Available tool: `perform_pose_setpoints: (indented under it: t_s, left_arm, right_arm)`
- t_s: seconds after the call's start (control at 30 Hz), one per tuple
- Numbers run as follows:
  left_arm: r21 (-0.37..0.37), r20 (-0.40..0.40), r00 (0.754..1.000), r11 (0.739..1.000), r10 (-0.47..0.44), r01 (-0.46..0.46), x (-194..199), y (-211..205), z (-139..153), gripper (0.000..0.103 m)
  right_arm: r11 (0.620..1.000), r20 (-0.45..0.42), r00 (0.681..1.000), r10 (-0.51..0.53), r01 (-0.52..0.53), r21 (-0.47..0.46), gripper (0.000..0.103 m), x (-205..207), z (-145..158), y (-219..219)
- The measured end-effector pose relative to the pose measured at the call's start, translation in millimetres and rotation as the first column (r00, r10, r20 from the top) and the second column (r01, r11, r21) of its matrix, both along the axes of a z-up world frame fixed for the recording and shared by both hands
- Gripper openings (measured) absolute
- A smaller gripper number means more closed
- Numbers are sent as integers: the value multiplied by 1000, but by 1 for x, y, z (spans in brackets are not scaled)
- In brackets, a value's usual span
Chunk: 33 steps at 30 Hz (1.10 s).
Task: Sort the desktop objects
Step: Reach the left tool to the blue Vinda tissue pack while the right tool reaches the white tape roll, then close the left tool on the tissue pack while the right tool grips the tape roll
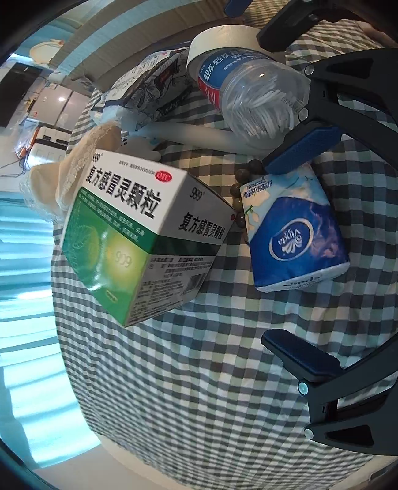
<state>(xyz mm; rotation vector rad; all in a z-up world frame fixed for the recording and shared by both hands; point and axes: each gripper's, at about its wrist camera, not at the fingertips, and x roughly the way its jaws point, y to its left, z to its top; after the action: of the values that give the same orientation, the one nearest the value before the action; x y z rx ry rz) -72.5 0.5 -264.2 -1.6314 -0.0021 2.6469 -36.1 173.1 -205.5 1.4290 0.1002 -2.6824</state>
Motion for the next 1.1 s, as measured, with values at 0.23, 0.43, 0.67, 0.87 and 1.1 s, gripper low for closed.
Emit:
perform_pose_setpoints:
  t_s: [0.23, 0.43, 0.67, 0.87, 1.1]
  left_arm:
    - [43, 10, 1000, 999, 18, -18, -3, -8, -11, 103]
    - [60, 9, 999, 998, -33, 33, 0, -8, -13, 68]
    - [92, 5, 999, 995, -36, 35, -2, -21, -11, 58]
    - [87, -15, 1000, 996, -21, 22, 3, -33, -1, 50]
    - [101, -40, 999, 995, -24, 28, 13, -34, 21, 29]
  right_arm:
    - [998, 28, 999, -42, 43, -41, 97, -8, -7, 11]
    - [994, 25, 999, -21, 24, -107, 71, -12, -9, 12]
    - [991, 37, 999, 9, -4, -137, 27, -11, -11, 6]
    - [986, 34, 999, 5, 1, -167, 27, -9, -7, 11]
    - [985, 1, 1000, 21, -21, -169, 27, 3, 3, 8]
